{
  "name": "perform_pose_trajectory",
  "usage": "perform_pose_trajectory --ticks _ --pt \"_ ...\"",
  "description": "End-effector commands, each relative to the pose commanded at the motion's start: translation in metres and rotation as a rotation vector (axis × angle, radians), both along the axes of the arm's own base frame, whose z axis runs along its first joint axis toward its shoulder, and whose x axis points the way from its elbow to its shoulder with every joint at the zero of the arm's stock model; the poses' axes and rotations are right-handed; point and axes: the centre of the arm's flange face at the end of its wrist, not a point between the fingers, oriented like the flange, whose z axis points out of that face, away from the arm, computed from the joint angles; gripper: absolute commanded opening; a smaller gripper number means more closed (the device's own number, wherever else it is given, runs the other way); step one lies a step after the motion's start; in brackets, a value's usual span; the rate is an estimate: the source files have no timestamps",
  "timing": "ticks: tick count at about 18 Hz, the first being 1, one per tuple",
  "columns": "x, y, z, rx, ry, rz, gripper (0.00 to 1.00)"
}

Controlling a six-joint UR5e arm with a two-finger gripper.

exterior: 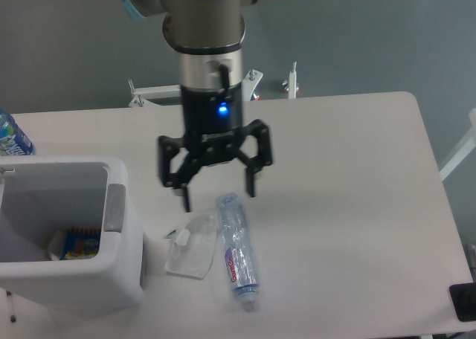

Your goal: Open the trash can

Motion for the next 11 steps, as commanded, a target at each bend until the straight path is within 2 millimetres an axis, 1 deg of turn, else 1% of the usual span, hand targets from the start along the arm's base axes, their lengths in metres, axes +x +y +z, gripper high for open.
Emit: perform_pose_trajectory --ticks 2,4,7,9,11 --pt "-0.014 -0.025 0.012 -0.04 0.062 -0.018 1.0" --pt "-0.012 -0.037 0.017 -0.096 0.121 -0.112 1.0" --pt "-0.022 -0.061 0.013 -0.211 0.178 -0.218 1.0" --pt "-0.025 -0.072 0.01 -0.251 0.209 -0.275 1.0" --pt "-0.026 -0.078 0.005 -0.279 0.225 -0.318 1.0"
